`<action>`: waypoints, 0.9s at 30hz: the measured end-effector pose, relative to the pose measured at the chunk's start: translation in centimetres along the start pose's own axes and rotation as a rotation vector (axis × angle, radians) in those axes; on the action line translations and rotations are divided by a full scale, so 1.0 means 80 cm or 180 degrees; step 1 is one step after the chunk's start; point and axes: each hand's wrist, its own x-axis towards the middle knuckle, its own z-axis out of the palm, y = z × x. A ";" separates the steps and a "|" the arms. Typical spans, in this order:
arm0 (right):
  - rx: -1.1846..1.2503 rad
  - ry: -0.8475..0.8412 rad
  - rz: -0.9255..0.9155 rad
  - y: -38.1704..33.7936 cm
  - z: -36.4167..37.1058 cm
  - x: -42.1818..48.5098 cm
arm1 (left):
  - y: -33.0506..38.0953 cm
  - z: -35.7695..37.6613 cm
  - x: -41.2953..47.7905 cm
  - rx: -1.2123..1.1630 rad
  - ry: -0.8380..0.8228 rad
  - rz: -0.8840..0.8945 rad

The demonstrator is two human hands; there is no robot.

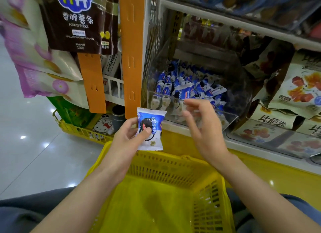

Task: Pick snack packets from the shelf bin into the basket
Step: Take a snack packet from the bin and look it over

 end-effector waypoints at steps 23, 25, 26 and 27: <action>0.0254 0.0386 0.0005 -0.053 -0.013 0.071 | 0.035 0.000 -0.013 0.0132 0.0026 0.1165; 0.0562 -0.0142 0.0285 -0.065 -0.007 0.046 | 0.036 -0.001 -0.014 0.0239 0.0017 0.1291; 0.0795 -0.0418 0.0507 -0.067 -0.003 0.036 | 0.035 -0.002 -0.013 0.0322 0.0033 0.1309; 0.1025 -0.0633 0.0726 -0.070 0.001 0.027 | 0.035 -0.002 -0.012 0.0378 0.0037 0.1312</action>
